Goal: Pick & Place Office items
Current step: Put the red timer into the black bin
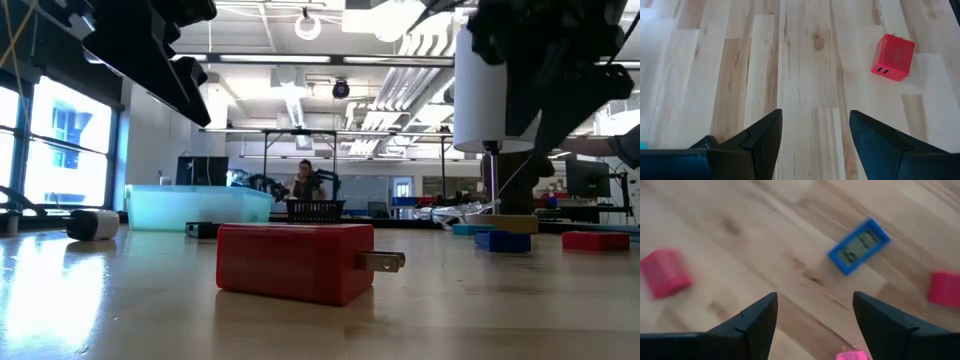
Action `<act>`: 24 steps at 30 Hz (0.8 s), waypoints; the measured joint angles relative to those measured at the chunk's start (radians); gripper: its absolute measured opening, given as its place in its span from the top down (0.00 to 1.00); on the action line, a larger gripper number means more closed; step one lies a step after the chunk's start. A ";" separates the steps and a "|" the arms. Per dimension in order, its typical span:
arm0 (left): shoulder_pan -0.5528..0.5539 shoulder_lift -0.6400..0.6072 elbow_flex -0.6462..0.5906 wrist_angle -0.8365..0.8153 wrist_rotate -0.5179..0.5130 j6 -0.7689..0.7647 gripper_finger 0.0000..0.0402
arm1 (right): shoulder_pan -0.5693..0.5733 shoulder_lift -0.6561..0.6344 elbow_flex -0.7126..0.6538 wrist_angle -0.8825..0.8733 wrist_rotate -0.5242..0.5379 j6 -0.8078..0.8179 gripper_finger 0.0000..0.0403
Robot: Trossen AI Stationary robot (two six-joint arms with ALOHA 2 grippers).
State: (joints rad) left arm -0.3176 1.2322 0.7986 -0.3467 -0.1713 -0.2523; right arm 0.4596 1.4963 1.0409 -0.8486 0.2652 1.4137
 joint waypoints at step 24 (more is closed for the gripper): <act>0.003 0.099 0.000 0.114 -0.006 0.091 0.44 | -0.071 0.031 -0.007 -0.373 -0.065 -0.928 0.39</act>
State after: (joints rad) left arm -0.3145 1.3315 0.7986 -0.2326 -0.1772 -0.1616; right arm 0.3883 1.5276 1.0342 -1.2221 0.1998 0.4854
